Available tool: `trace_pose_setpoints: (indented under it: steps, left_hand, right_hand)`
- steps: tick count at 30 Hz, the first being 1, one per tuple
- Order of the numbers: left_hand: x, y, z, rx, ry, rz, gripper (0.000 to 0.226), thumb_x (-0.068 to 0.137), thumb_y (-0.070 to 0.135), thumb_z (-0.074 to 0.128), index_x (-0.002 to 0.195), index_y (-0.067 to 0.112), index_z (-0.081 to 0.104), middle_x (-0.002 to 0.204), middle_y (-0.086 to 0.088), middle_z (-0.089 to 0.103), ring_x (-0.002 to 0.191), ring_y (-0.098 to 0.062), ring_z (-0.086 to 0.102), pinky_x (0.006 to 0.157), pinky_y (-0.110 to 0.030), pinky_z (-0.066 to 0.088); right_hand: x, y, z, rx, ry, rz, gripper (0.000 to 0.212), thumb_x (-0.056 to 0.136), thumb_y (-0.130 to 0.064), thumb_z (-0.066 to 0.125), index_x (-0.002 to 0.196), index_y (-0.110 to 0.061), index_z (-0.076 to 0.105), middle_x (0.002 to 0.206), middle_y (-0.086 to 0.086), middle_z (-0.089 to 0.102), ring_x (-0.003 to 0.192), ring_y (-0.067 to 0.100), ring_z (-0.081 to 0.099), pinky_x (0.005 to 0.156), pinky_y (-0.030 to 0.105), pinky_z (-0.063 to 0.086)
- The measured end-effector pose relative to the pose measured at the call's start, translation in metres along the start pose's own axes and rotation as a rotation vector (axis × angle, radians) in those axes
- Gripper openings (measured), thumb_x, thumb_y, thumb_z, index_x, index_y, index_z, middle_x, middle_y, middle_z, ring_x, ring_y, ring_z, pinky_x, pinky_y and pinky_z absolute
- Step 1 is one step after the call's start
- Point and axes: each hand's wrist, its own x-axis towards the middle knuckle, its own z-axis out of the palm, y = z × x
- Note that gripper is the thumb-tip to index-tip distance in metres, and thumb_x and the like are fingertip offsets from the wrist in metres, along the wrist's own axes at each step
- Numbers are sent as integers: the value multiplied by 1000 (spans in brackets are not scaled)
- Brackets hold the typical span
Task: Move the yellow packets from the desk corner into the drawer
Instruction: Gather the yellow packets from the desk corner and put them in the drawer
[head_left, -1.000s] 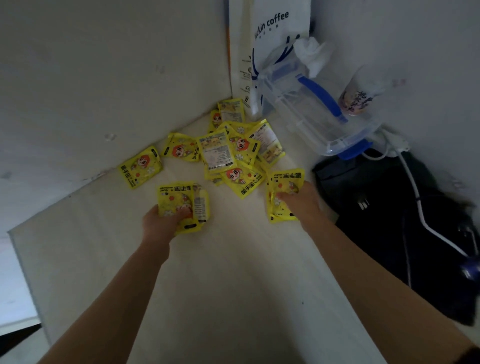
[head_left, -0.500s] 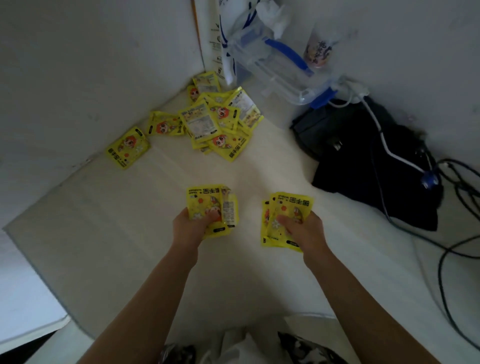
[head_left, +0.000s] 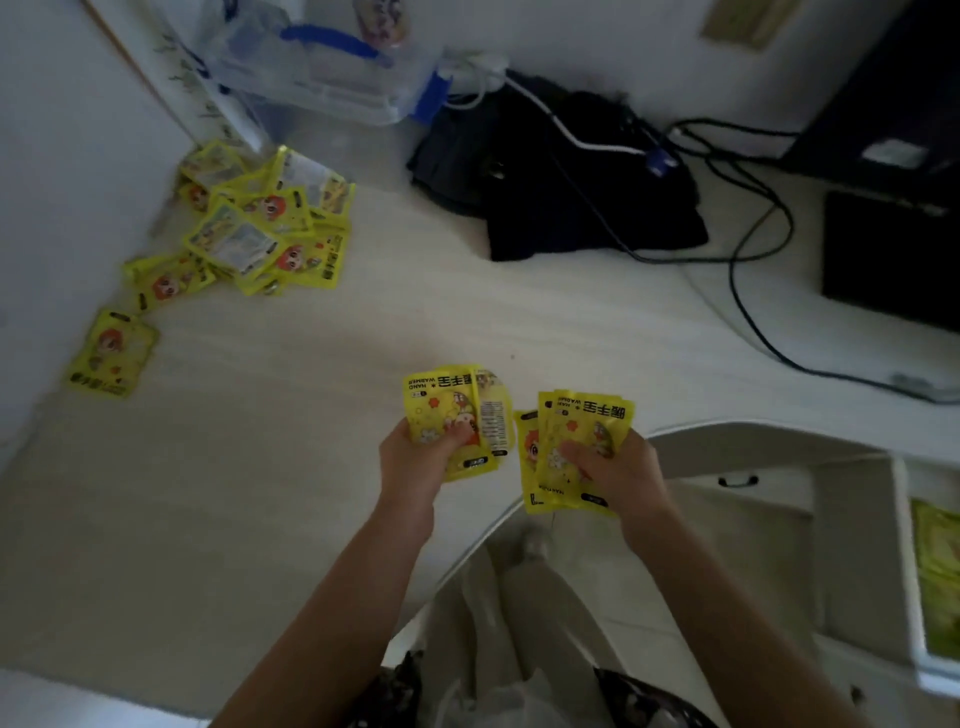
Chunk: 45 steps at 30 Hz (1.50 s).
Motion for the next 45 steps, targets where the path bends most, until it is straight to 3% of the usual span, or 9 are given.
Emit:
trace_pose_setpoints:
  steps: [2,9,16,20,26,31,36,41,45]
  left_hand:
    - [-8,-3,16,54,-56,3,24,73,8,78,95,16,73,90,-5,76,84,-24,73,80,-44,59]
    - [-45,-34,72,227,-204,50,24,74,4,77,96,13,72,87,-4,76,78,-19,72,71,-33,57]
    - [-96,-77,138,303,-320,104,25,76,4,75,99,10,69,84,-3,73,70,-10,69,60,-22,53]
    - [-135,-114,182,248,-383,-11,32,77,4,74,108,9,67,97,-9,73,87,-24,69,76,-34,55]
    - [-190,-163,252,224,-401,-86,32,77,3,73,108,8,67,102,-15,73,89,-27,70,73,-34,56]
    - [-217,-186,306,249,-464,-62,24,79,-1,71,100,11,67,92,-8,73,77,-19,70,62,-28,57]
    - [-228,-201,350,292,-493,-60,19,80,-1,70,93,13,68,85,-3,73,71,-15,70,58,-26,56]
    - [-229,-208,397,303,-490,-106,24,82,9,71,105,13,66,97,-8,73,85,-22,69,74,-33,56]
    - [-221,-214,439,335,-496,-122,30,82,10,72,111,9,65,106,-13,72,95,-28,69,85,-40,55]
  right_hand:
    - [-11,11,-19,25,57,-11,17,77,-11,76,90,-17,68,82,-2,71,68,8,67,53,21,53]
    - [-42,60,-86,183,236,36,42,72,-12,80,109,-14,60,97,2,70,86,18,69,61,27,55]
    - [-78,122,-176,324,346,75,34,73,-7,78,103,-12,62,90,1,71,76,13,68,53,21,52]
    - [-94,164,-232,356,374,92,29,73,-9,78,98,-16,64,90,3,72,80,18,70,65,35,60]
    - [-111,215,-316,390,444,113,33,69,-16,81,97,-21,64,94,4,72,87,23,70,76,48,60]
    - [-115,238,-372,415,497,135,34,69,-14,81,97,-22,64,94,3,72,88,22,70,76,45,60]
    - [-105,246,-416,451,524,130,35,72,-10,79,104,-13,64,88,0,70,76,13,66,59,27,54]
    - [-75,253,-455,390,559,148,36,69,-20,82,100,-18,64,92,3,72,85,22,70,74,43,60]
    - [-43,245,-486,373,573,155,39,69,-21,82,102,-17,62,91,6,72,84,24,70,72,42,60]
